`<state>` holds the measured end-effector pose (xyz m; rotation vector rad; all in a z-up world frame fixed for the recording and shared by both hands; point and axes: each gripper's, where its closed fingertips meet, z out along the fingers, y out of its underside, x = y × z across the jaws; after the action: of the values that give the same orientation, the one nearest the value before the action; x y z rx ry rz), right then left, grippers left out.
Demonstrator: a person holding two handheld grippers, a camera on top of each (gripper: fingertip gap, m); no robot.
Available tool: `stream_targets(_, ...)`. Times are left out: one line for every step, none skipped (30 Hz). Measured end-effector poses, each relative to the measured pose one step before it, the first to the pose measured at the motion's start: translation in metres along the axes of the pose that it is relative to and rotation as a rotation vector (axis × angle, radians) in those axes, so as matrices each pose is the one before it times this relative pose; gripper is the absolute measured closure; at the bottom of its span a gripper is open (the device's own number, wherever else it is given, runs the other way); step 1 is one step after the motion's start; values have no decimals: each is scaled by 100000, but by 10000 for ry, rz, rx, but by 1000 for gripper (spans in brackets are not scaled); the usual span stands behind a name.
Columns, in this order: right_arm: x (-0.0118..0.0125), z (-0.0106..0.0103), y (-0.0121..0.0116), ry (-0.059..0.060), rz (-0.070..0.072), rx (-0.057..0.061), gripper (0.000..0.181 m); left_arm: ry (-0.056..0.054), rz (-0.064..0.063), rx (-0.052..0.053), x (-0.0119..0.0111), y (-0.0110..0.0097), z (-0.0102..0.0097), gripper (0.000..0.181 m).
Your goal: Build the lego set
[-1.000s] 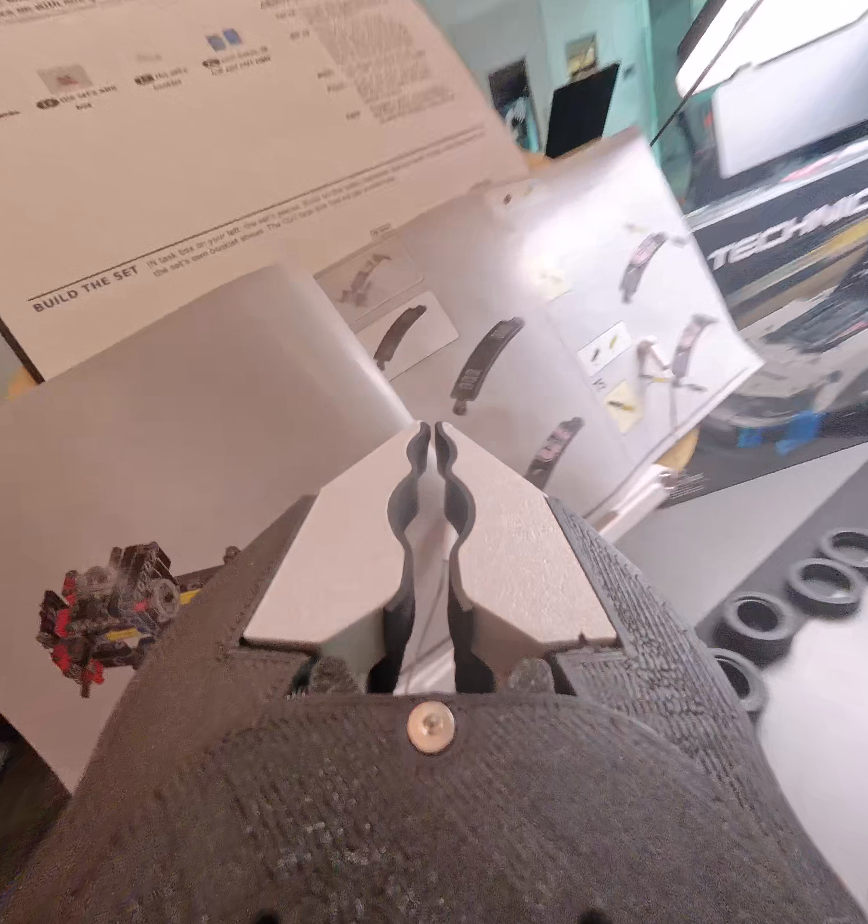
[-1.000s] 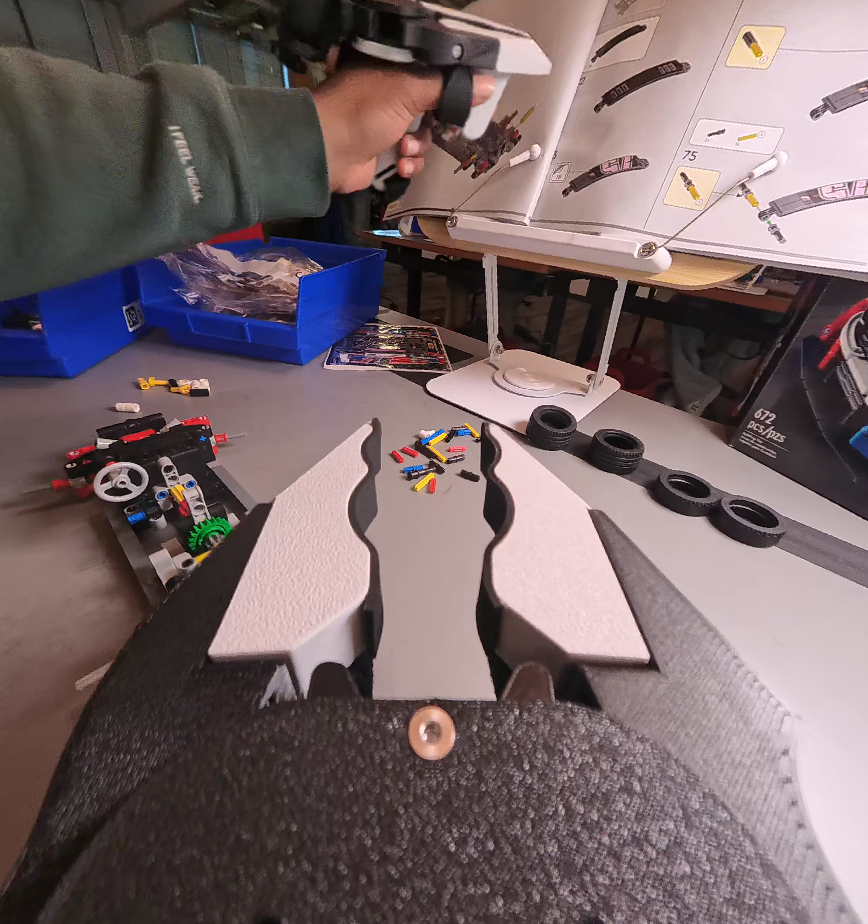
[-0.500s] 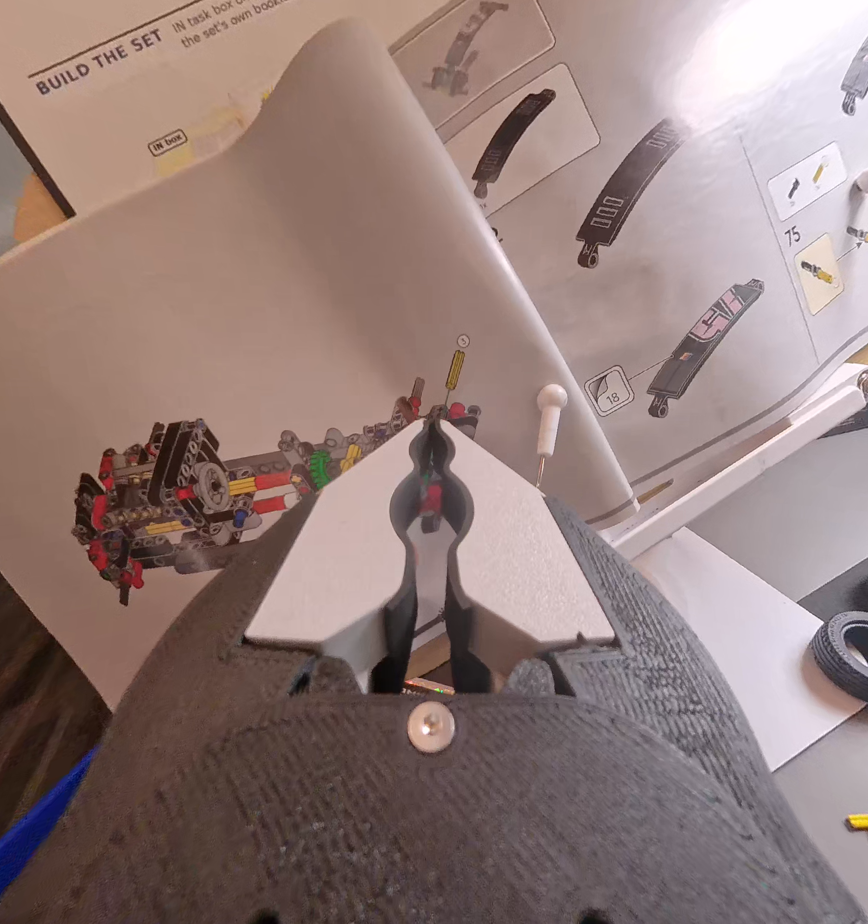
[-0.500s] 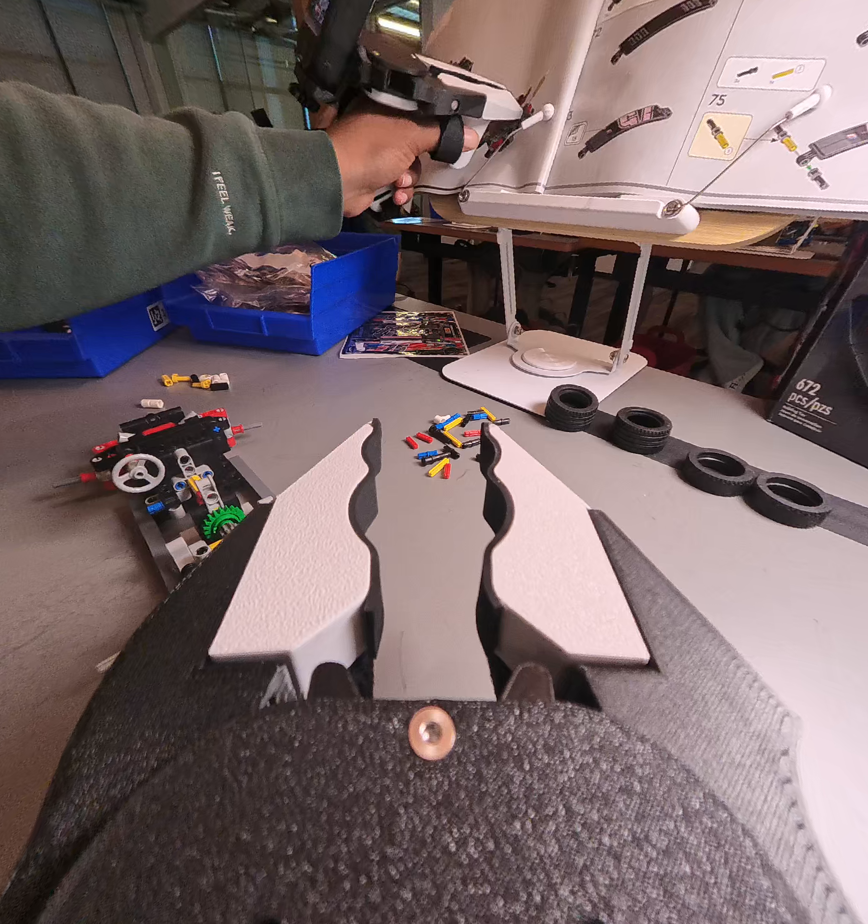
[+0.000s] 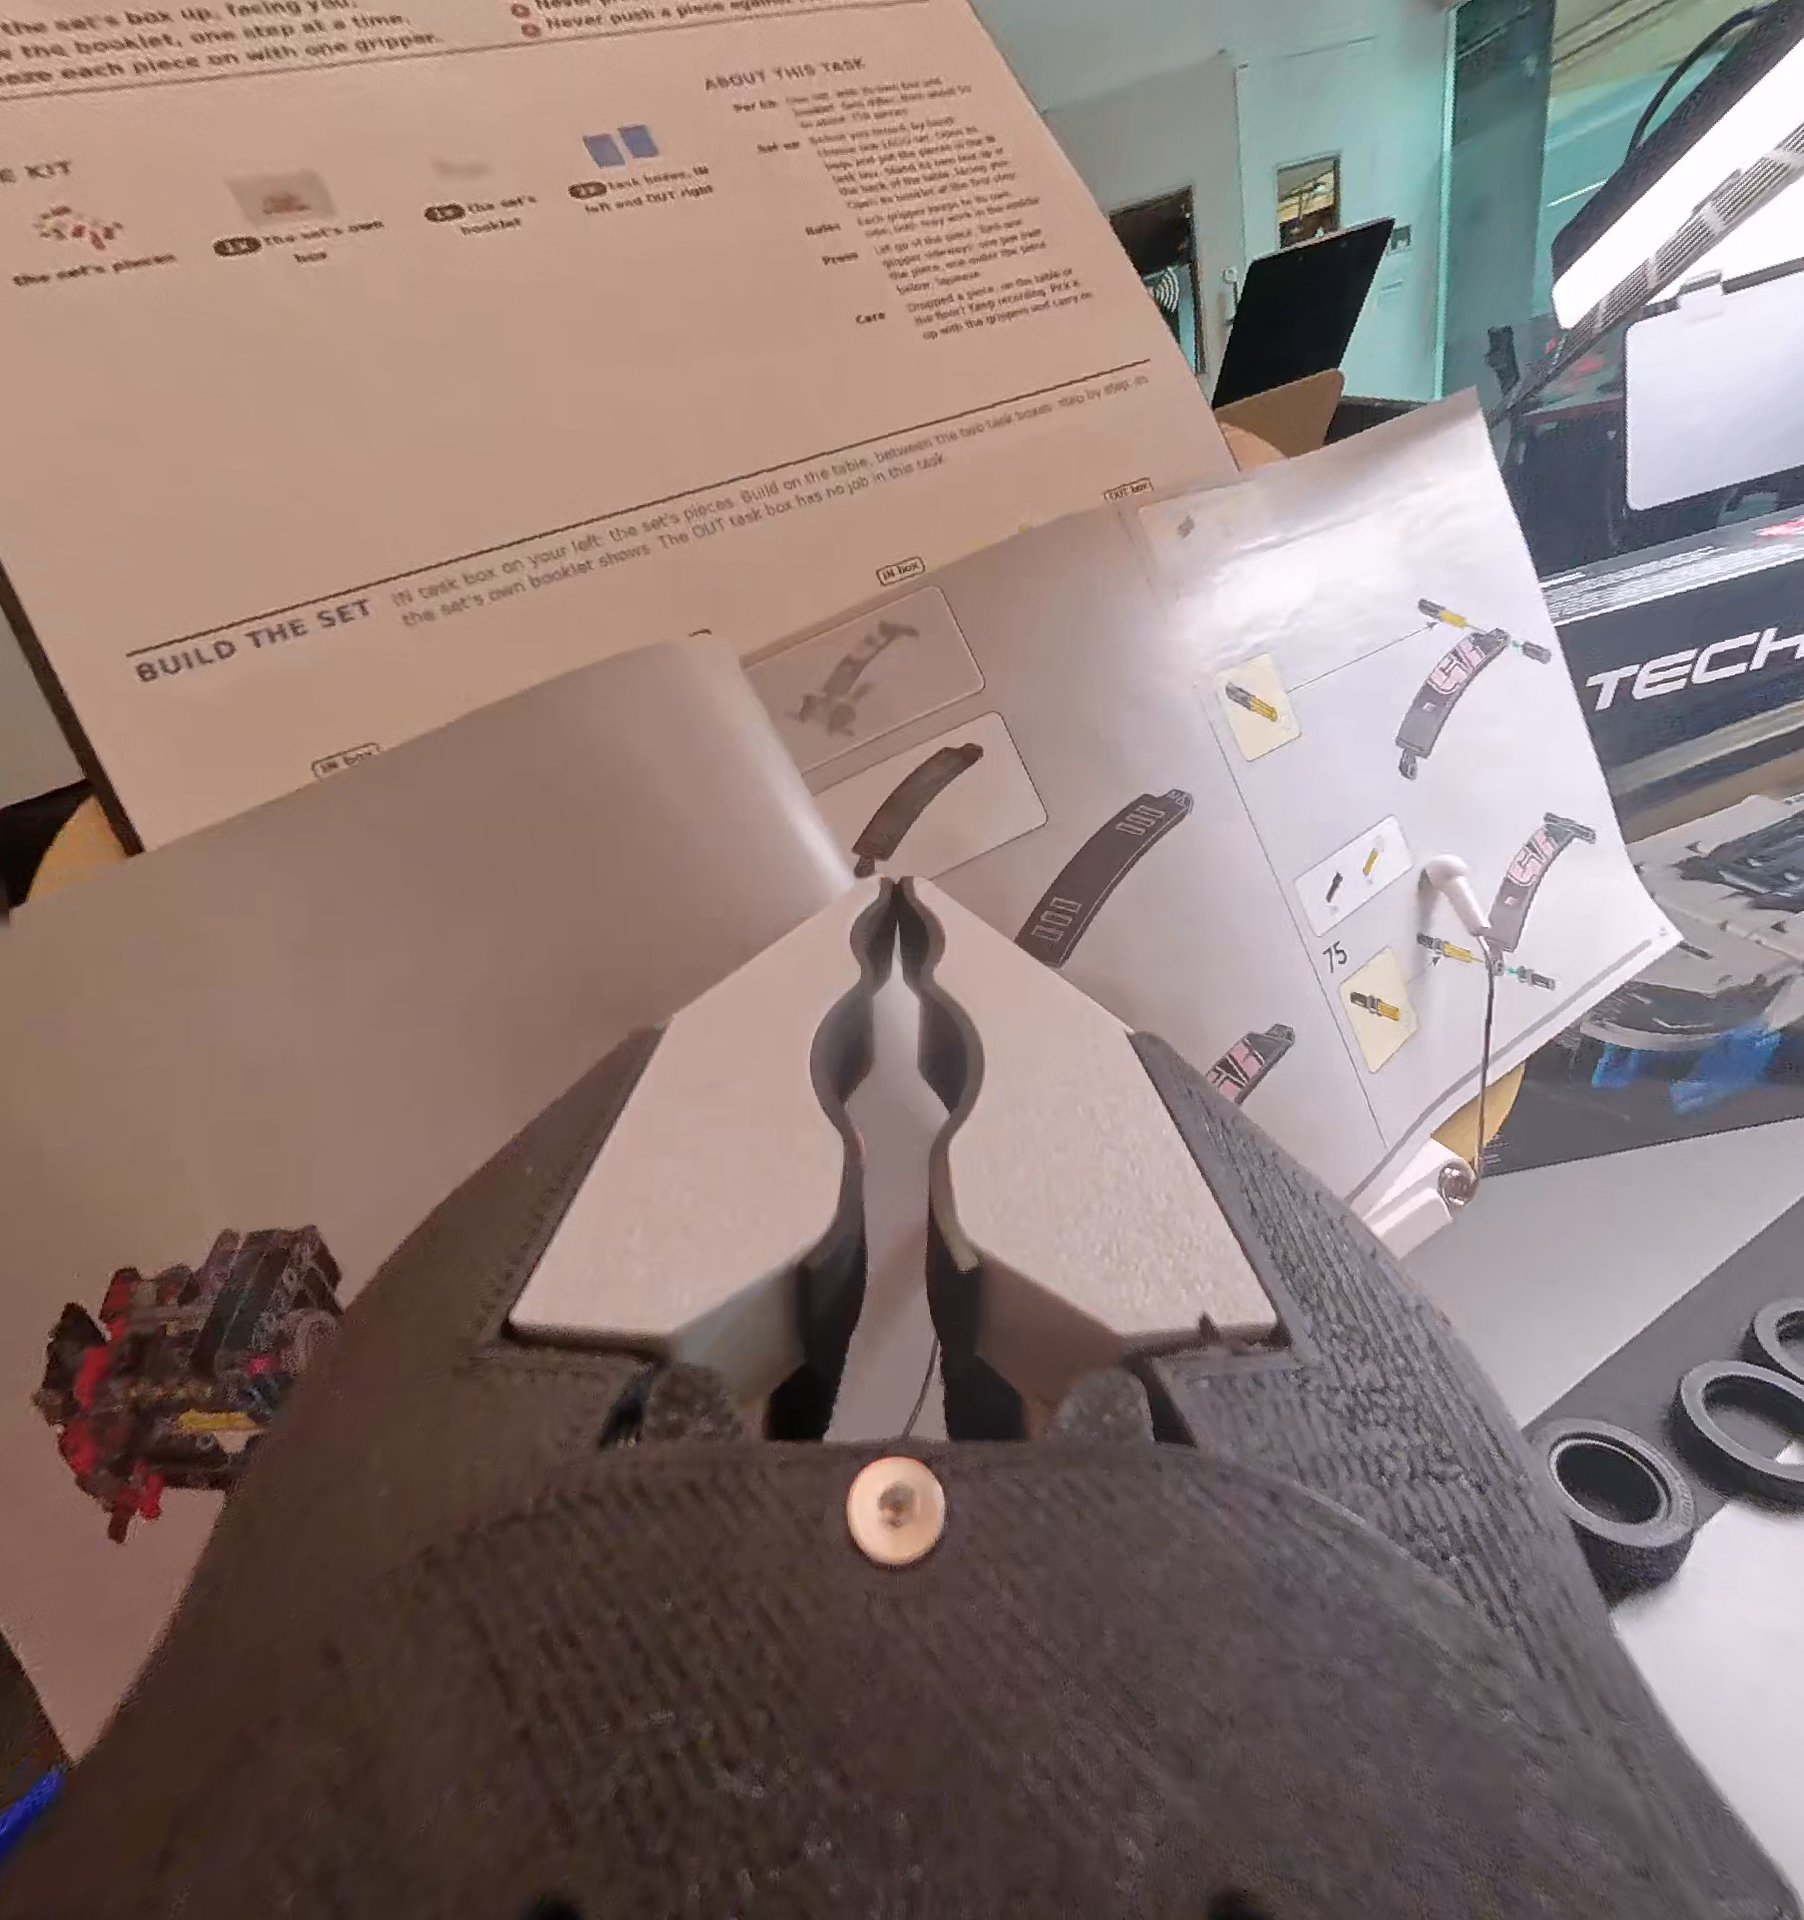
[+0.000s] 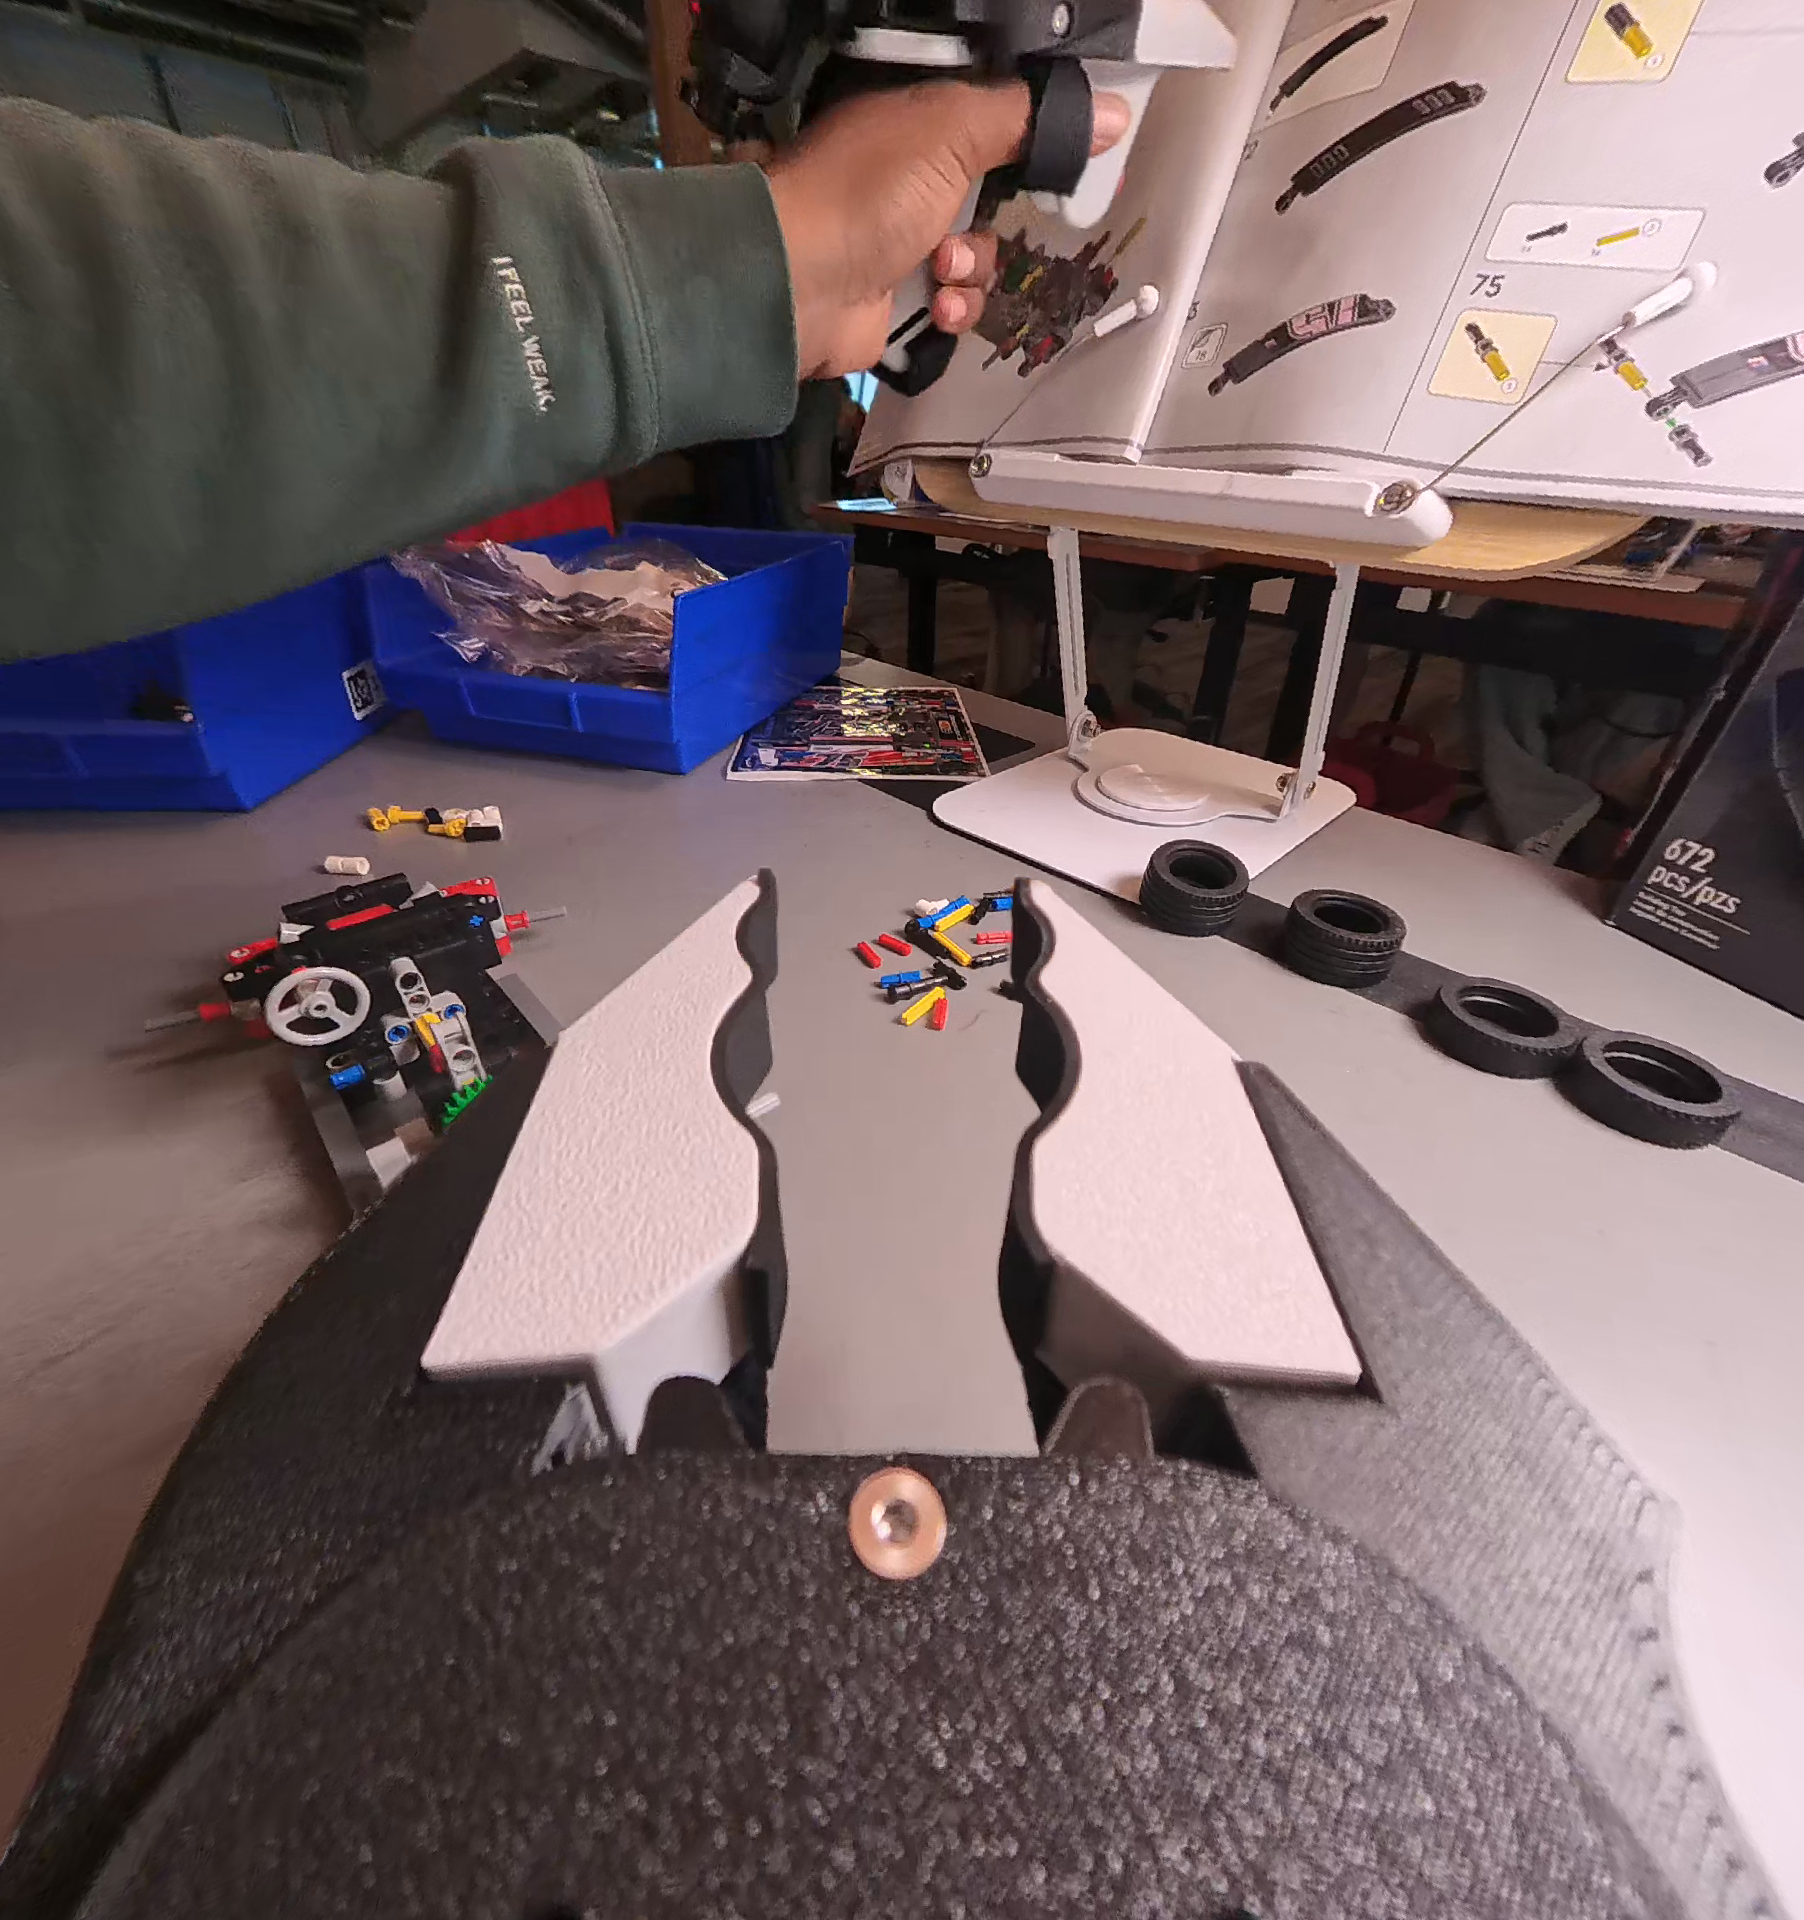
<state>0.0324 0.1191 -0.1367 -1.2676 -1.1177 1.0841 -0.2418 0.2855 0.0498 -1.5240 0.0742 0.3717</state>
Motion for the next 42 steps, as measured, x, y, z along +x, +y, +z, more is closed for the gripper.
stream_targets(23, -123, -200, -11, -15, 80, 138, -23, 38, -82, 33, 94, 393, 181)
stream_targets(86, -128, -174, 15, -25, 82, 138, 3, 0, -68, 53, 161, 310, 181)
stream_targets(131, -90, -136, 42, -15, 61, 138, -21, -18, -73, 9, 202, 240, 181)
stream_targets(127, -67, -68, 27, 9, 28, 138, -3, -23, -76, 16, 239, 183, 181)
stream_targets(99, -37, -30, 5, 39, 23, 138, -20, -12, -65, -35, 246, 125, 181)
stream_targets(69, -10, -5, -4, 57, 19, 138, -52, 3, -40, -108, 224, 86, 181)
stream_targets(27, 21, 44, -17, 50, -2, 138, -12, 1, -17, -68, 175, 45, 181)
stream_targets(4, 34, 68, -22, 25, -19, 138, 31, 8, 15, -4, 84, 23, 181)
stream_targets(-9, 36, 82, -16, -1, -22, 138, -1, 47, 19, -16, 9, 1, 181)
stream_targets(-37, 26, 33, -22, -12, -2, 138, -15, 86, -34, 3, 14, 18, 181)
stream_targets(-41, 20, 7, -23, -7, 2, 138, -25, 87, -55, -14, 22, 23, 181)
stream_targets(-28, 29, 28, -8, 1, -13, 138, -23, 69, -48, -15, 26, 32, 181)
stream_targets(-16, 33, 49, -2, -6, -21, 138, -14, 38, -21, -18, 21, 30, 181)
stream_targets(-30, 11, 30, -7, -20, -21, 138, -9, 36, -1, -31, 31, 30, 181)
stream_targets(-11, 8, 33, 9, -29, -23, 138, -13, 45, 9, -35, 25, 16, 181)
stream_targets(6, -17, 22, 16, -33, -16, 139, -8, 21, 19, -1, -14, 9, 181)
stream_targets(-16, -12, -18, 2, -28, 5, 139, 8, 17, 27, 57, -68, -16, 181)
stream_targets(-10, -13, -50, -3, -14, 14, 139, 31, 56, 59, 133, -169, -22, 181)
stream_targets(8, -5, -20, 4, -2, 7, 139, 86, 108, 113, 210, -280, -13, 181)
stream_targets(8, 30, 6, -1, 8, -4, 139, 107, 98, 143, 225, -392, -30, 181)
stream_targets(-17, 30, 64, -16, 10, -16, 139, 14, 58, 59, 53, -313, 30, 181)
stream_targets(-29, 40, 81, -20, 2, -29, 140, -4, 26, -47, -26, -152, 104, 181)
stream_targets(-36, 27, 81, -19, -11, -29, 140, -1, 24, -67, -36, -97, 124, 181)
stream_targets(-33, 32, 39, -14, -18, -21, 140, -39, 76, -25, -92, -128, 105, 181)
stream_targets(-14, -1, 5, -5, -20, -11, 140, -25, 97, 1, -70, -120, 71, 181)
stream_targets(-11, -22, -25, -1, -24, 3, 140, 3, 42, -40, -29, -26, 61, 181)
stream_targets(6, -29, -27, 4, -21, 5, 140, 19, -16, -57, -27, 43, 32, 181)
stream_targets(47, -33, -17, 13, -6, 6, 140, 14, -28, -22, -50, 22, -60, 181)
stream_targets(51, -26, -35, 12, 18, 12, 141, -2, -16, 6, -79, 1, -172, 181)
stream_targets(46, -28, -47, 7, 29, 20, 141, -16, -19, 8, -132, -22, -298, 181)
stream_targets(29, -27, -66, 5, 20, 26, 141, -2, -38, 24, -156, -70, -450, 181)
stream_targets(0, -27, -71, 8, -4, 22, 141, 56, -72, 15, -111, -82, -599, 181)
stream_targets(-3, -22, -77, 12, -21, 18, 141, 90, -107, -11, -94, -85, -783, 181)
stream_targets(-27, -15, -96, 7, -25, 17, 140, 110, -132, 24, -71, -151, -1001, 181)
stream_targets(-37, -26, -107, 9, -20, 18, 140, 143, -167, 94, 2, -249, -1269, 181)
stream_targets(-2, -45, -119, 33, -16, 19, 140, 191, -171, 153, 104, -351, -1549, 181)
stream_targets(0, -49, -124, 41, -16, 15, 140, 212, -104, 162, 208, -394, -1769, 181)
stream_targets(9, -53, -130, 34, -14, 19, 140, 203, -28, 139, 257, -369, -1944, 181)
stream_targets(10, -48, -130, 39, -3, 26, 140, 219, -9, 98, 349, -316, -2074, 181)
stream_targets(14, -38, -113, 35, 10, 22, 140, 219, -52, 34, 368, -221, -2163, 181)
stream_targets(-3, 3, -78, 29, 8, 12, 140, 164, -106, 43, 333, -202, -2263, 181)
stream_targets(-39, 30, -44, 24, -4, 1, 140, 138, -109, 98, 312, -226, -2354, 181)
